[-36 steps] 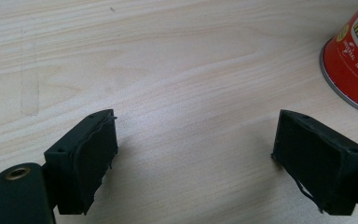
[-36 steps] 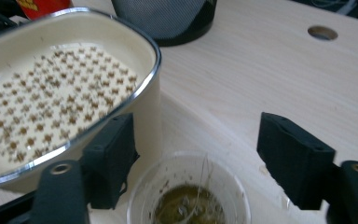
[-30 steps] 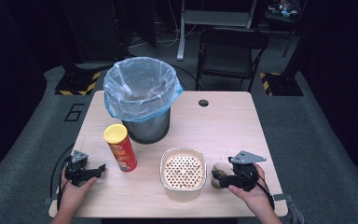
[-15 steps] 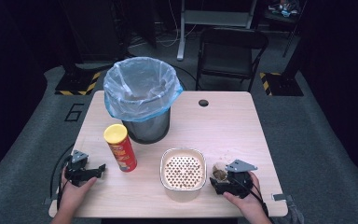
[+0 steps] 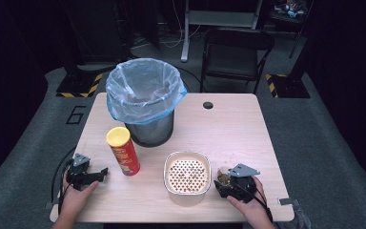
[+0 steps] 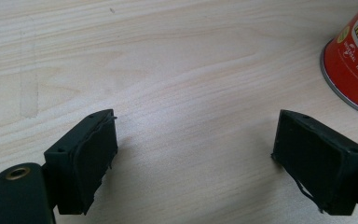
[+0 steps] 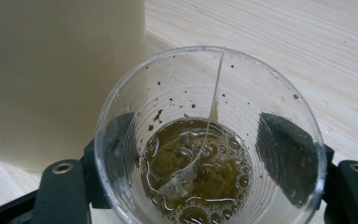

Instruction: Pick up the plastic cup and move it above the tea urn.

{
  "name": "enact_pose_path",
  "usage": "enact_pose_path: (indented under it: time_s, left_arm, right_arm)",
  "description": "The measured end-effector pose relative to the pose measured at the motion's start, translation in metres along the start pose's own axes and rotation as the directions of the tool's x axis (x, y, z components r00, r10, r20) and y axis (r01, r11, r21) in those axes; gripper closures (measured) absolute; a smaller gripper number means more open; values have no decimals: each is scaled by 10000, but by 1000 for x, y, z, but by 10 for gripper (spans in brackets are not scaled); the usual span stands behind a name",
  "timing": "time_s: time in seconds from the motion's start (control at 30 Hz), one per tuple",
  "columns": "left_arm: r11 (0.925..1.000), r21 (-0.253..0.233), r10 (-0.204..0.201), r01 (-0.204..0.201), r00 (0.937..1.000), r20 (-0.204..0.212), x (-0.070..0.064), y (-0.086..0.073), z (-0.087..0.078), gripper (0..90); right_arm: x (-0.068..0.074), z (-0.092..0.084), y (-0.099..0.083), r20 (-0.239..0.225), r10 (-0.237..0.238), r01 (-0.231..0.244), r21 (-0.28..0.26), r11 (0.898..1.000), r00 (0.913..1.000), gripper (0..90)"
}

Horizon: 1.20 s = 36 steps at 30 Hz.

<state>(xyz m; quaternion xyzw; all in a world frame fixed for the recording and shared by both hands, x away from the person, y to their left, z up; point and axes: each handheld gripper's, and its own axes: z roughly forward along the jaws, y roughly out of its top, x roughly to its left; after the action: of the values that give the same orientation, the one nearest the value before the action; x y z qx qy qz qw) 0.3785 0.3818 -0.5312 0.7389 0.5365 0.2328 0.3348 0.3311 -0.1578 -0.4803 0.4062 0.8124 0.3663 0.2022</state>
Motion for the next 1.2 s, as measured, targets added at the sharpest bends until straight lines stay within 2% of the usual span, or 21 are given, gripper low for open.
enact_pose_path:
  time_s: [0.13, 0.37, 0.43, 0.5, 0.57, 0.6, 0.63, 0.73, 0.8, 0.83, 0.87, 0.9, 0.93, 0.97, 1.03, 1.17, 1.2]
  left_arm:
    - [10000, 2, 8, -8, 10000, 5, 0, 0, 0, 132]
    - [10000, 1, 26, -26, 10000, 11, 0, 0, 0, 132]
    - [10000, -2, 23, -23, 10000, 13, 0, 0, 0, 132]
    - [10000, 1, 25, -25, 10000, 13, 0, 0, 0, 132]
    - [10000, -2, 23, -23, 10000, 10, 0, 0, 0, 131]
    - [10000, -1, 28, -28, 10000, 10, 0, 0, 0, 132]
    - [10000, -1, 28, -28, 10000, 10, 0, 0, 0, 132]
    - [10000, -2, 27, -27, 10000, 7, 0, 0, 0, 132]
    - [10000, 33, 29, -29, 10000, -41, 0, 0, 0, 132]
    - [10000, 33, 29, -29, 10000, -41, 0, 0, 0, 132]
    - [10000, 8, 24, -24, 10000, -53, 0, 0, 0, 132]
    - [10000, 6, 23, -23, 10000, -53, 0, 0, 0, 132]
    - [10000, 7, 26, -26, 10000, -54, 0, 0, 0, 132]
    - [10000, 7, 21, -21, 10000, -51, 0, 0, 0, 132]
    - [9999, 109, 45, -45, 10000, -8, 0, 0, -1, 132]
    - [10000, 8, 26, -26, 10000, -48, 0, 0, 0, 132]
    - [10000, 13, 30, -30, 10000, -47, 0, 0, 0, 132]
  right_arm:
    - [-4, -1, 0, -212, -132, 130, -70, 9999, 9997, 295]
    - [-10, -2, -3, -368, -777, 773, -121, 9969, 9963, 312]
    - [-16, -2, -4, -624, -672, 658, -232, 9976, 9958, 328]
    - [-18, -2, -4, -678, -712, 694, -282, 9972, 9952, 330]
    - [-23, -2, -4, -850, -931, 907, -314, 9954, 9920, 337]
    - [-23, -2, -4, -904, -760, 735, -304, 9968, 9930, 338]
    - [-25, -2, -4, -942, -952, 926, -310, 9952, 9910, 339]
    - [-26, -2, -3, -1152, -1011, 989, -250, 9948, 9882, 348]
    - [-30, -3, 2, -1481, -1438, 1443, -73, 9895, 9785, 354]
    - [-30, -3, 2, -1481, -1438, 1443, -73, 9895, 9785, 354]
    - [-31, -5, 7, -1576, -1635, 1645, -71, 9864, 9739, 357]
    - [-31, -5, 7, -1576, -1635, 1645, -71, 9864, 9739, 357]
    - [-33, -6, 10, -1650, -1791, 1808, -50, 9835, 9699, 357]
    - [-35, -7, 16, -1626, -2108, 2109, -173, 9774, 9639, 358]
    - [-38, -8, 30, -1439, -2855, 2874, -85, 9578, 9475, 358]
    - [-47, -3, 57, -1217, -3630, 3622, -297, 9316, 9238, 358]
    - [-48, -1, 63, -1205, -3700, 3691, -309, 9289, 9212, 359]
